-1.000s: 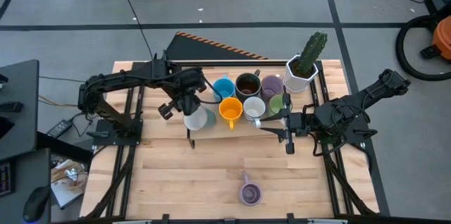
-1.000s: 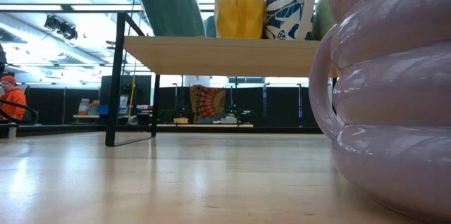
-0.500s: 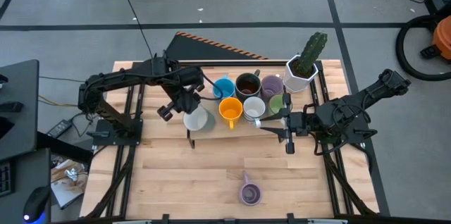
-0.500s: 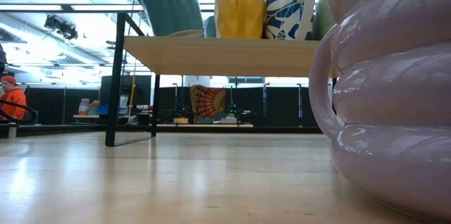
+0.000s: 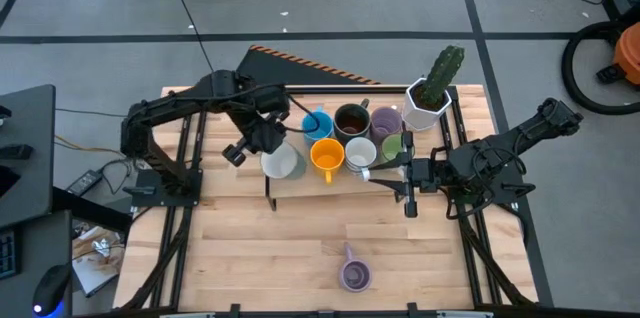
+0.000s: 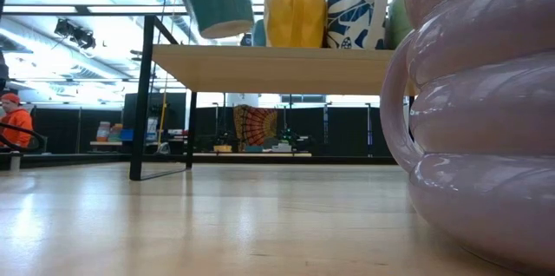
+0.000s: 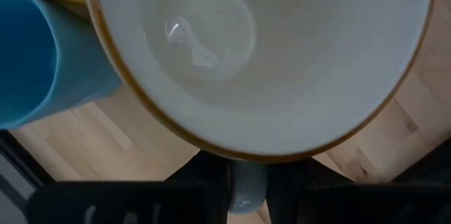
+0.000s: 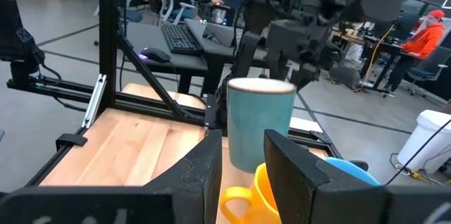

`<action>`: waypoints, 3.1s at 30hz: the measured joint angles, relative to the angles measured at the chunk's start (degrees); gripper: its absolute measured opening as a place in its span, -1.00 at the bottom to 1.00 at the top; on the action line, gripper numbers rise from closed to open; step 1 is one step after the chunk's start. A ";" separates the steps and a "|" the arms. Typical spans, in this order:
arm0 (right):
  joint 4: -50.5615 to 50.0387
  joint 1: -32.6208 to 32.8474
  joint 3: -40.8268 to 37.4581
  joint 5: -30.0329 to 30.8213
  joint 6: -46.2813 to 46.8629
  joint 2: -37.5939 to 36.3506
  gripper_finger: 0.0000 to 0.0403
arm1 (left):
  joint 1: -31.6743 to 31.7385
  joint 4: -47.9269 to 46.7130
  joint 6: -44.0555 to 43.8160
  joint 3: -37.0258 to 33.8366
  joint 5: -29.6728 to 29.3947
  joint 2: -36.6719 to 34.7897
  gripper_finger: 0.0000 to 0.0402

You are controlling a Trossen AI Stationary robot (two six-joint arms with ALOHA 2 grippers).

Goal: Place coffee mugs
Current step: Put the light blue mug on the shelf

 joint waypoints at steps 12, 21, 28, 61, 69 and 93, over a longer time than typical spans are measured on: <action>-0.02 -0.11 0.00 0.00 0.22 0.56 -0.44 | -0.39 0.03 1.47 0.50 1.00 5.10 -0.69; 0.03 -0.11 0.00 -0.07 0.24 0.56 -0.44 | 0.13 0.03 1.21 -2.45 0.99 5.33 -0.69; 0.01 -0.09 0.00 -0.24 0.28 0.56 -0.44 | 0.11 0.01 1.76 -3.03 -1.19 5.22 -0.65; 0.01 -0.09 0.00 -1.57 0.85 0.56 -0.44 | -0.10 2.72 -2.61 -1.78 -20.73 5.33 -0.04; -0.03 -0.09 0.00 -1.62 0.85 0.56 -0.44 | -0.12 2.89 -4.98 -1.77 -26.27 4.64 -0.09; -0.61 -0.09 0.00 -1.62 2.93 0.56 -0.44 | -15.77 3.40 -65.53 11.96 -17.04 0.60 -0.09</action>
